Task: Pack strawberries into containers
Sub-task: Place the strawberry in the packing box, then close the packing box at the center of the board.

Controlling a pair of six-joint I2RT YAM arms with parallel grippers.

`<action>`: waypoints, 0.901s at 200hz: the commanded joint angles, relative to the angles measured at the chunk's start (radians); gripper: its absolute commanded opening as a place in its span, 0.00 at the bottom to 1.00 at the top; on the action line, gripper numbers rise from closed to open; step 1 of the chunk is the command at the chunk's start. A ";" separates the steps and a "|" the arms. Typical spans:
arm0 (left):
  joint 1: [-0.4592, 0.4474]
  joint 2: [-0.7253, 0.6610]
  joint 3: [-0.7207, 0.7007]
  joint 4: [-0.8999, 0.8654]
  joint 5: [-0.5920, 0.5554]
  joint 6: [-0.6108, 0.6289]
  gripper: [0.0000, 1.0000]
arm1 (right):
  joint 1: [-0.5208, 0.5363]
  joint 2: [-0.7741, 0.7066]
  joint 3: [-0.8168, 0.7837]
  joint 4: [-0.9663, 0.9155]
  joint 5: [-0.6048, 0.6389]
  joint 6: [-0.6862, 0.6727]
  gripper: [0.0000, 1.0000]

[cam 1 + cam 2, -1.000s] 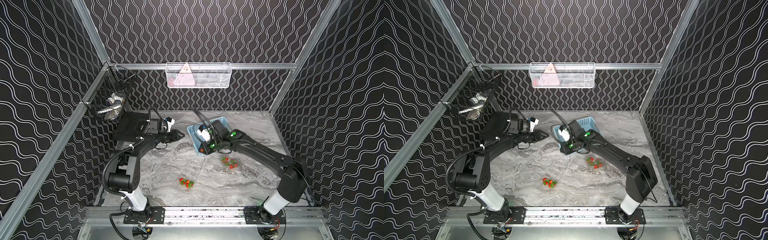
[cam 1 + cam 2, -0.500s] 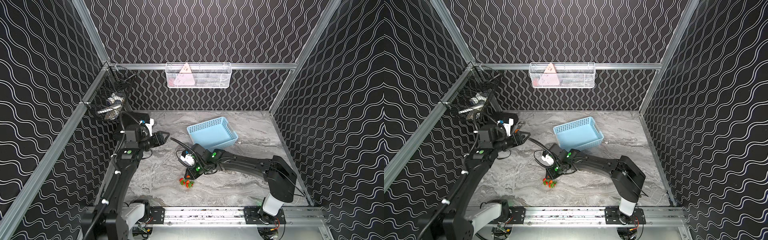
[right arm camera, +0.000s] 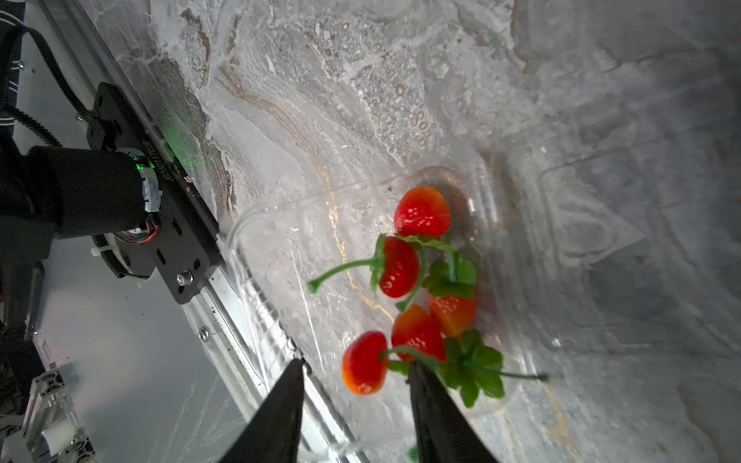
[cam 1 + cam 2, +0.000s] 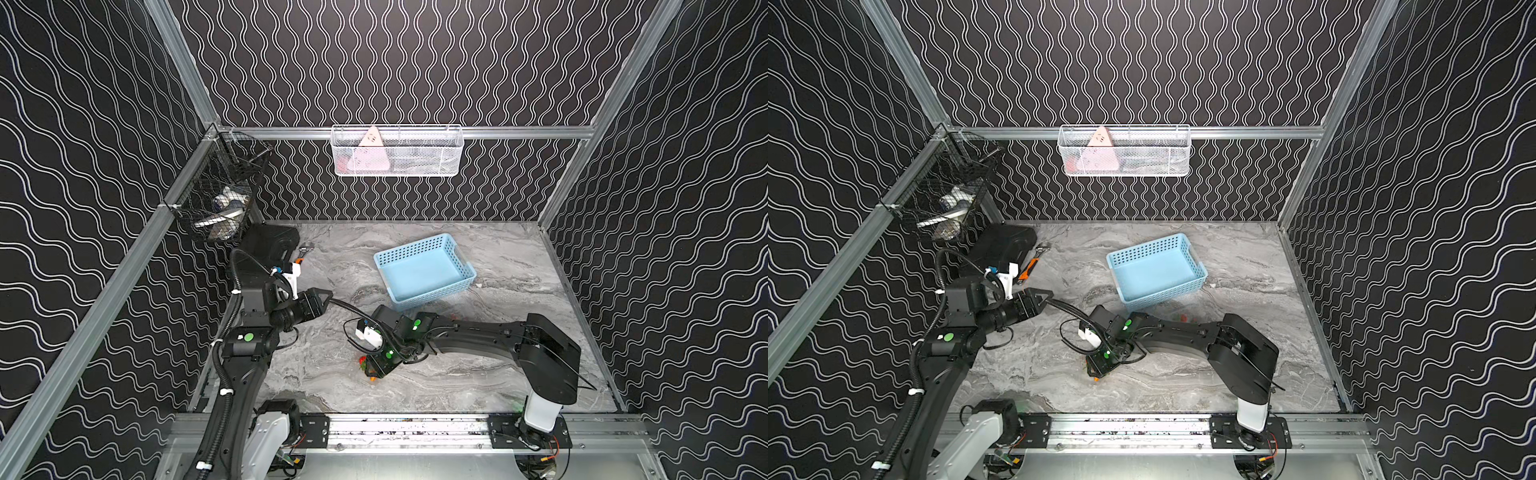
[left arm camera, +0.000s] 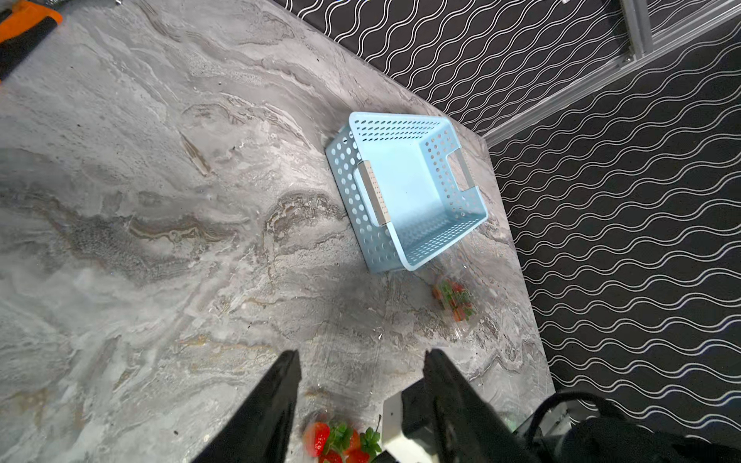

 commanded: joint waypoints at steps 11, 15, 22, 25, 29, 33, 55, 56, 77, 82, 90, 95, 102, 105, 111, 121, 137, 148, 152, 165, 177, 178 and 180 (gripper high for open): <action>-0.005 -0.026 -0.004 -0.023 0.040 -0.013 0.55 | 0.001 -0.045 0.004 -0.022 0.061 -0.009 0.50; -0.008 -0.030 -0.004 -0.029 0.040 -0.010 0.55 | 0.001 -0.048 0.005 -0.028 0.070 -0.011 0.50; -0.011 -0.038 -0.005 -0.046 0.042 0.000 0.55 | 0.001 -0.055 0.011 -0.042 0.090 -0.014 0.50; -0.013 -0.042 -0.008 -0.049 0.045 0.001 0.54 | 0.000 -0.056 0.015 -0.050 0.102 -0.014 0.50; -0.015 -0.048 -0.013 -0.052 0.047 -0.002 0.54 | -0.002 -0.060 0.018 -0.058 0.123 -0.014 0.50; -0.017 -0.056 -0.018 -0.054 0.050 -0.004 0.54 | -0.005 -0.065 0.020 -0.066 0.144 -0.014 0.50; -0.037 -0.097 -0.047 -0.066 0.069 -0.015 0.53 | -0.075 -0.108 0.004 -0.087 0.180 0.006 0.49; -0.038 -0.099 -0.048 -0.068 0.069 -0.015 0.53 | -0.079 -0.110 0.001 -0.087 0.179 0.007 0.49; -0.069 -0.140 -0.050 -0.091 0.059 -0.019 0.53 | -0.178 -0.187 -0.056 -0.074 0.166 0.028 0.49; -0.073 -0.146 -0.045 -0.099 0.060 -0.020 0.53 | -0.204 -0.207 -0.071 -0.073 0.162 0.031 0.49; -0.080 -0.152 -0.040 -0.109 0.065 -0.019 0.53 | -0.240 -0.238 -0.089 -0.068 0.156 0.035 0.49; -0.082 -0.155 -0.040 -0.114 0.069 -0.020 0.53 | -0.262 -0.259 -0.120 -0.060 0.147 0.035 0.49; -0.081 -0.159 -0.042 -0.116 0.066 -0.023 0.53 | -0.289 -0.283 -0.144 -0.050 0.135 0.033 0.49; -0.081 -0.161 -0.044 -0.114 0.068 -0.026 0.53 | -0.298 -0.292 -0.150 -0.047 0.132 0.033 0.49; -0.103 -0.162 -0.047 -0.110 0.071 -0.032 0.53 | -0.314 -0.307 -0.160 -0.042 0.124 0.030 0.49; -0.112 -0.166 -0.054 -0.102 0.070 -0.042 0.53 | -0.337 -0.322 -0.173 -0.027 0.092 0.021 0.50; -0.117 -0.173 -0.059 -0.094 0.060 -0.049 0.52 | -0.364 -0.300 -0.182 0.000 0.027 0.001 0.51; -0.117 -0.171 -0.057 -0.091 0.059 -0.051 0.52 | -0.370 -0.262 -0.168 -0.011 -0.004 -0.014 0.52; -0.117 -0.169 -0.055 -0.091 0.057 -0.050 0.52 | -0.372 -0.248 -0.167 -0.002 -0.014 -0.018 0.52; -0.117 -0.163 -0.052 -0.090 0.054 -0.048 0.52 | -0.376 -0.210 -0.168 0.031 -0.053 -0.017 0.52; -0.117 -0.158 -0.057 -0.081 0.056 -0.051 0.52 | -0.380 -0.182 -0.172 0.065 -0.075 -0.015 0.52; -0.117 -0.158 -0.057 -0.080 0.056 -0.052 0.52 | -0.380 -0.179 -0.172 0.068 -0.076 -0.014 0.52; -0.117 -0.157 -0.060 -0.077 0.057 -0.053 0.52 | -0.381 -0.174 -0.172 0.072 -0.076 -0.014 0.52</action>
